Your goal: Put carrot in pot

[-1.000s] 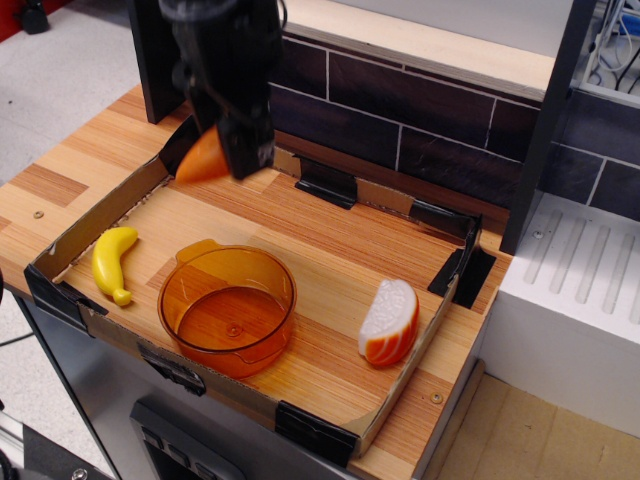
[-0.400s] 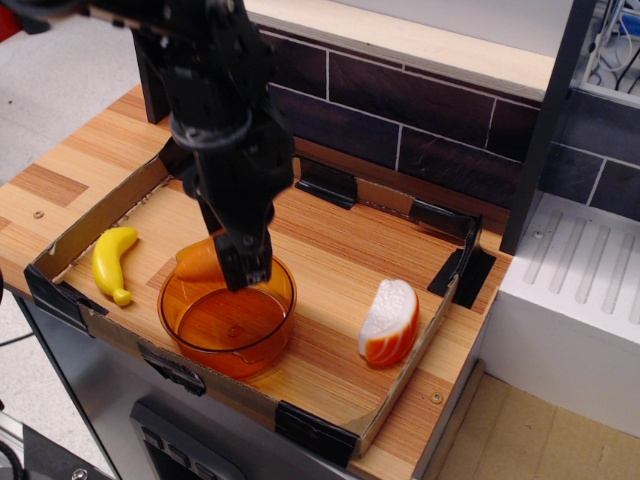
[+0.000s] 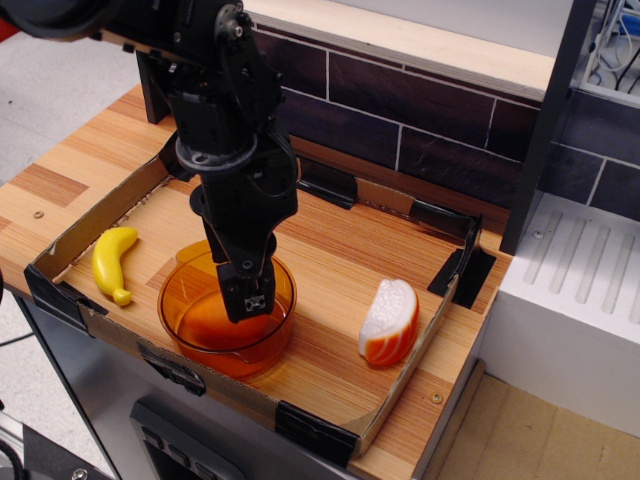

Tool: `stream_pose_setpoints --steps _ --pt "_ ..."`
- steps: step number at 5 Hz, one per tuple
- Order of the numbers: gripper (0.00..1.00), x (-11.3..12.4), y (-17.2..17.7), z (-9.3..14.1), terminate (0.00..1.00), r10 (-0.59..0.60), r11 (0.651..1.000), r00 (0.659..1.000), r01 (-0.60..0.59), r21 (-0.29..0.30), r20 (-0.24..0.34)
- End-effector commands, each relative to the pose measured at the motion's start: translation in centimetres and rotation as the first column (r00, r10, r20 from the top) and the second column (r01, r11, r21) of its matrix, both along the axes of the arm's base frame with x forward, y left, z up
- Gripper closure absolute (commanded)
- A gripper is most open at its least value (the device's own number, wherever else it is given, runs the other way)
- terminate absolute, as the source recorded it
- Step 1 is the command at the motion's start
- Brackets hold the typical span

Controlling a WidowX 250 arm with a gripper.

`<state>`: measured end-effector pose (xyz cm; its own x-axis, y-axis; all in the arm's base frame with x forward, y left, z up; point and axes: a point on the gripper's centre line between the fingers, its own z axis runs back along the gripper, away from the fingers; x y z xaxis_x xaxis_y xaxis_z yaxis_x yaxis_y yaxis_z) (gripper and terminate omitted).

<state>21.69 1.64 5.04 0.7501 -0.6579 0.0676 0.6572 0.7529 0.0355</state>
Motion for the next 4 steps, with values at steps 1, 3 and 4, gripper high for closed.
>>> stream_pose_setpoints --steps 1,3,4 --pt "0.0 1.4 0.5 3.8 0.0 0.01 0.998 0.998 -0.006 -0.058 0.061" --pt "0.0 3.3 0.8 10.3 0.0 0.104 0.985 0.987 -0.084 -0.153 0.125" --pt "0.0 4.6 1.9 12.2 0.0 0.235 0.96 0.966 -0.213 -0.183 0.11"
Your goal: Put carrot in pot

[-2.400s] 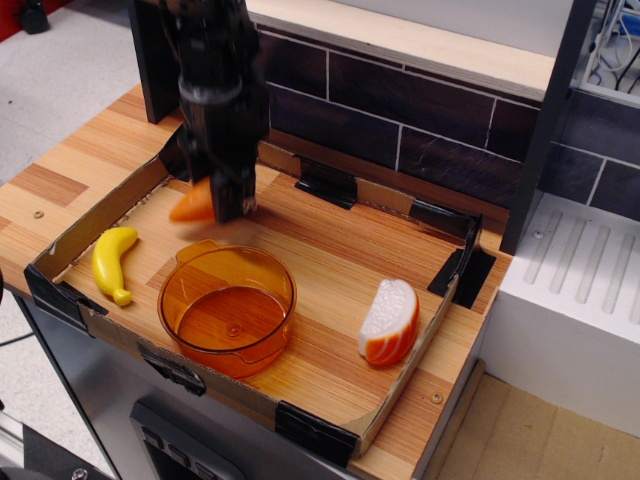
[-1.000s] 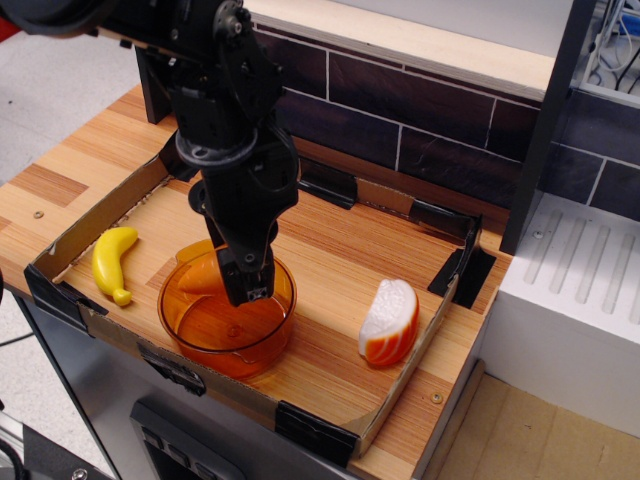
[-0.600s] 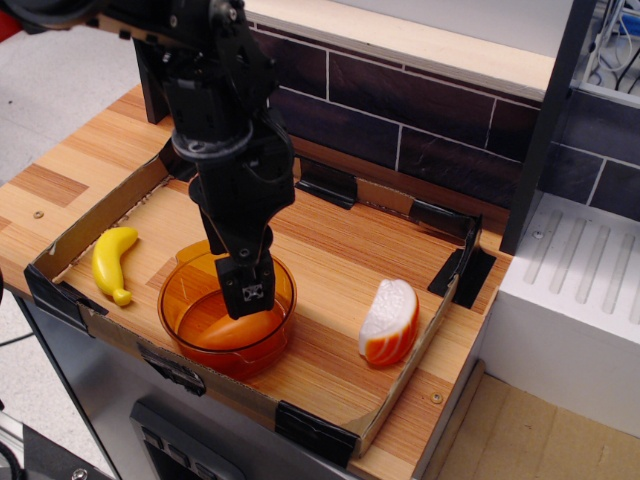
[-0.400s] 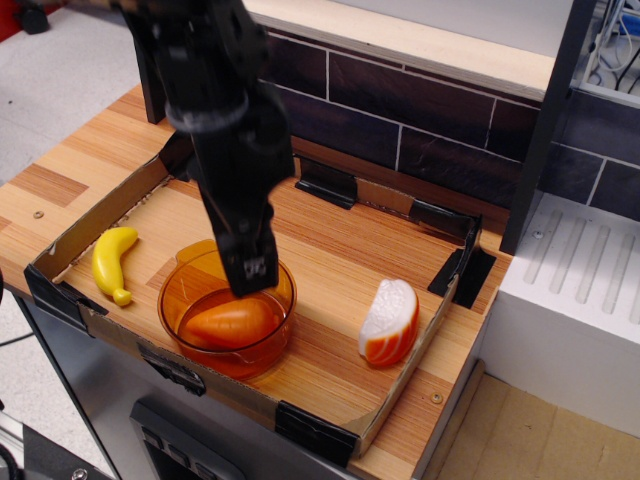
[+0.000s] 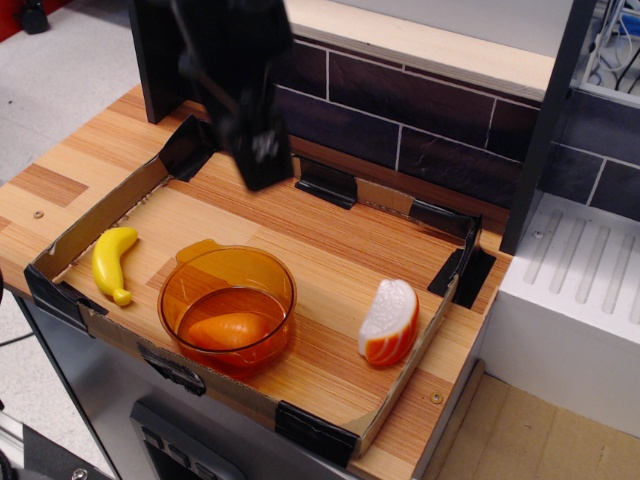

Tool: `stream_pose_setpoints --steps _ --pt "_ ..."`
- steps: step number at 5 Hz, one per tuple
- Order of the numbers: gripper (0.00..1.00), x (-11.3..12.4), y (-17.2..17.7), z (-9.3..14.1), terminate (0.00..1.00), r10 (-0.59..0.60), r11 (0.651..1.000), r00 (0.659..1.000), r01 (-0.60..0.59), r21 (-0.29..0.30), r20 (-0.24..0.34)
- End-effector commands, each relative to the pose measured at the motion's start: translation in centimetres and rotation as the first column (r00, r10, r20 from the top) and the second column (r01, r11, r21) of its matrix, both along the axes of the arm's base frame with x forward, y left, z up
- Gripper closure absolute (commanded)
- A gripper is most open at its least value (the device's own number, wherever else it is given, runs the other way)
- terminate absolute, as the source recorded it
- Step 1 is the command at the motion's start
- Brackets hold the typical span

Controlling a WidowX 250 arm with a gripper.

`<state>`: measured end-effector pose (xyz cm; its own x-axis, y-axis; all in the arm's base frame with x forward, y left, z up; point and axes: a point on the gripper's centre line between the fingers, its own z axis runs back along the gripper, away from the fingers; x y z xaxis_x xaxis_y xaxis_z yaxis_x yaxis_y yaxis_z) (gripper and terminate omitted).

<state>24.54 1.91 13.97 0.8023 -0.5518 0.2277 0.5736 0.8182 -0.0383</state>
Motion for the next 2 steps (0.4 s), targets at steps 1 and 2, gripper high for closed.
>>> stream_pose_setpoints --steps 1,2 --pt "0.0 1.72 1.67 3.3 0.0 0.124 0.992 0.991 -0.124 -0.018 0.039" --pt "0.0 1.72 1.67 3.3 1.0 0.124 0.992 0.991 -0.124 -0.018 0.039"
